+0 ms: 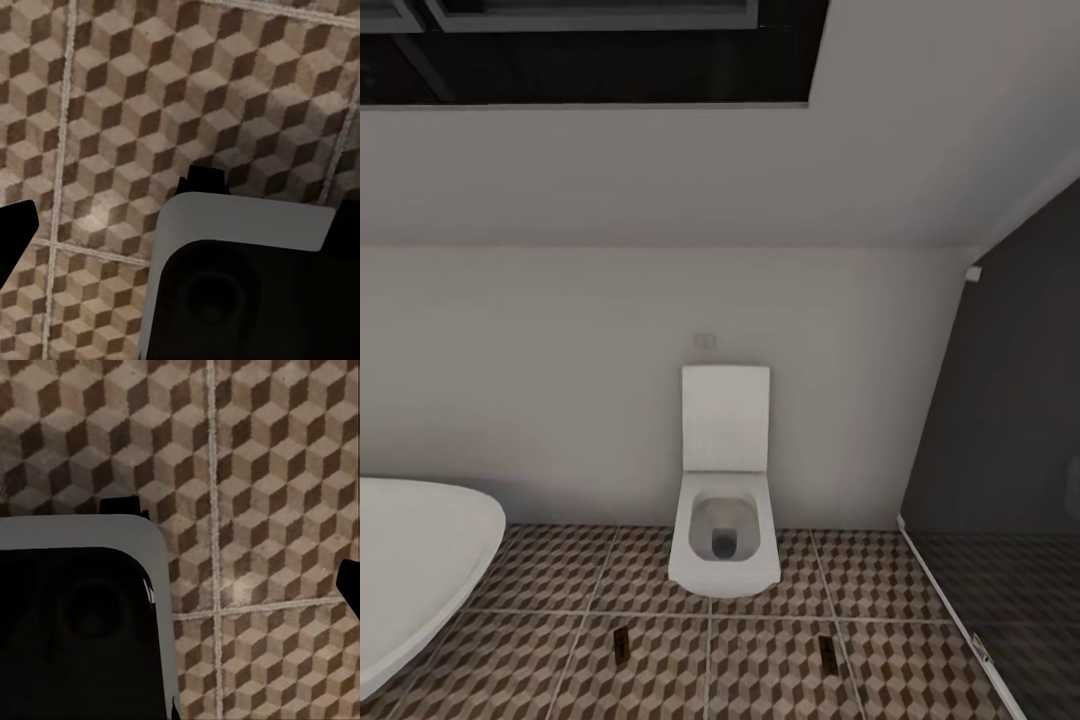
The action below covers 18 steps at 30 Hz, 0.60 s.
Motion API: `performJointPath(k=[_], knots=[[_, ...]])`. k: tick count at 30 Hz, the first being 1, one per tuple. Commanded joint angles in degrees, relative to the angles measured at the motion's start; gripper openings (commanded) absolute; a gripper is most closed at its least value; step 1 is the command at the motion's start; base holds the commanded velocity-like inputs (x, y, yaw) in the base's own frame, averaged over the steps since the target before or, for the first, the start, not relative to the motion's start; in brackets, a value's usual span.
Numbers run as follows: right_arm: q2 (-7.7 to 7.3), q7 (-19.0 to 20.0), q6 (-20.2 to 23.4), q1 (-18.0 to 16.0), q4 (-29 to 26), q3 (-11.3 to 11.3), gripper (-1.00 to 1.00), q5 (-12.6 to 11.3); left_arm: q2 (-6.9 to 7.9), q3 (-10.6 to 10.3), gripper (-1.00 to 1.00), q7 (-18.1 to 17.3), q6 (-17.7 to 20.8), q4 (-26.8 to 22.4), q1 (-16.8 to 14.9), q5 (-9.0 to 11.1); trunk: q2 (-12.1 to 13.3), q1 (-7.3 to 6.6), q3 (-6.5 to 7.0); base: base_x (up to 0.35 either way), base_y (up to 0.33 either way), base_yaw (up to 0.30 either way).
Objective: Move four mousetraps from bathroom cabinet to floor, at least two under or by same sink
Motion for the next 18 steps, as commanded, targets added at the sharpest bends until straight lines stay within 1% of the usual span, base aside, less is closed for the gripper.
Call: performJointPath(k=[1,4,9,18], knots=[[0.0,-0.18,-0.31,-0.08,0.19,-0.5,1.0,0.16,0.0,-0.5,1.0,0.16,0.01,-0.05,-0.02,0.47,0.38,-0.23,0.13,0.0,0.0,0.0],[-0.11,-0.54,-0.07,-0.08,0.19,-0.73,1.0,-0.02,0.02,-0.55,1.0,0.12,-0.02,-0.07,-0.02,0.45,1.59,-0.89,0.66,0.0,0.0,0.0],[-0.19,-0.66,0.1,-0.08,0.16,-0.73,1.0,0.24,0.07,-0.51,1.0,0.15,-0.05,-0.14,-0.02,0.53,1.59,-0.89,0.66,0.0,0.0,0.0],[0.16,-0.71,0.14,-0.08,0.0,-0.72,1.0,0.65,0.07,-0.39,1.0,0.58,-0.48,-0.11,-0.02,0.82,1.59,-0.89,0.66,0.0,0.0,0.0]])
